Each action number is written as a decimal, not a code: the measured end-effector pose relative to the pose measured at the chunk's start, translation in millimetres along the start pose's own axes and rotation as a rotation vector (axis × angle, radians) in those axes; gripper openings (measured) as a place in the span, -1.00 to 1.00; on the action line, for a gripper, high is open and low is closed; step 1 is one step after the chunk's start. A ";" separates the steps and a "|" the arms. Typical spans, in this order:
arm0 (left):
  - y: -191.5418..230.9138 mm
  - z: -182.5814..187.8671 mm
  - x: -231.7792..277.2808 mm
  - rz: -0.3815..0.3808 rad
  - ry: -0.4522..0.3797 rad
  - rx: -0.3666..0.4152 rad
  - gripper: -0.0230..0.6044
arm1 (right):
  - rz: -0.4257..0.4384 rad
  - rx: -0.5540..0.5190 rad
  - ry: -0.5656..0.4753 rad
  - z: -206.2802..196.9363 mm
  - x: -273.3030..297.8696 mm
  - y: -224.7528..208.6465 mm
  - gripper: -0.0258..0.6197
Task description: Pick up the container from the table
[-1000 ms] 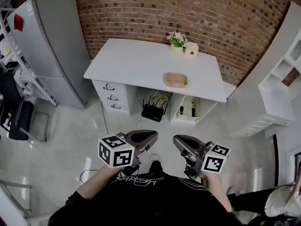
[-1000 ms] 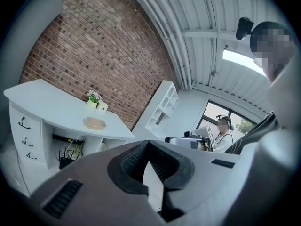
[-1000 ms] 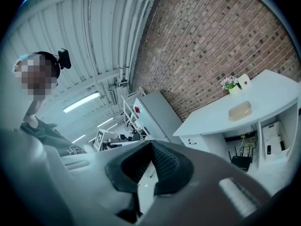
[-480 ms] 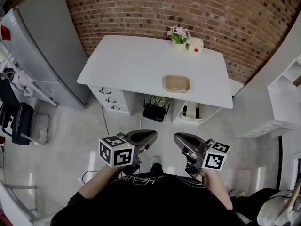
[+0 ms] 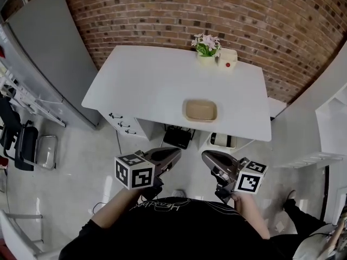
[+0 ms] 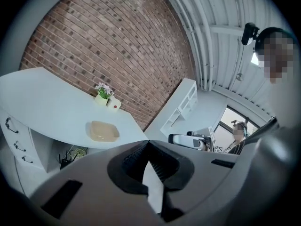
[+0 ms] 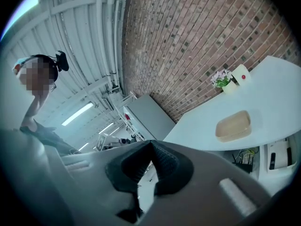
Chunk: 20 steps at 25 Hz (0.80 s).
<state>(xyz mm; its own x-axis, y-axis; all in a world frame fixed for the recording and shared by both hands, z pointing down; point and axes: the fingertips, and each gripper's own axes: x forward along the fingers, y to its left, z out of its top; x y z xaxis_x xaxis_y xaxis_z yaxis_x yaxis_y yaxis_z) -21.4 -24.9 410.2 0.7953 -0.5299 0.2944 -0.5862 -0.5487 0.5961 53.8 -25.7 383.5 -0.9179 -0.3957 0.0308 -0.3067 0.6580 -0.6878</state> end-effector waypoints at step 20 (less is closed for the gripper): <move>65.7 29.3 35.7 0.069 0.024 -0.063 -0.91 | -0.108 0.073 -0.096 47.1 8.1 -71.4 -0.90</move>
<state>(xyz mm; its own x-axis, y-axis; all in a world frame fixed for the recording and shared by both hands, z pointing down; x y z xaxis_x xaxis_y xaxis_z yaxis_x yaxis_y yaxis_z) -36.0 -98.8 438.0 0.7571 -0.5491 0.3540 -0.6297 -0.4691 0.6192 80.1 -106.0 398.7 -0.8511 -0.5234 0.0409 -0.3803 0.5611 -0.7352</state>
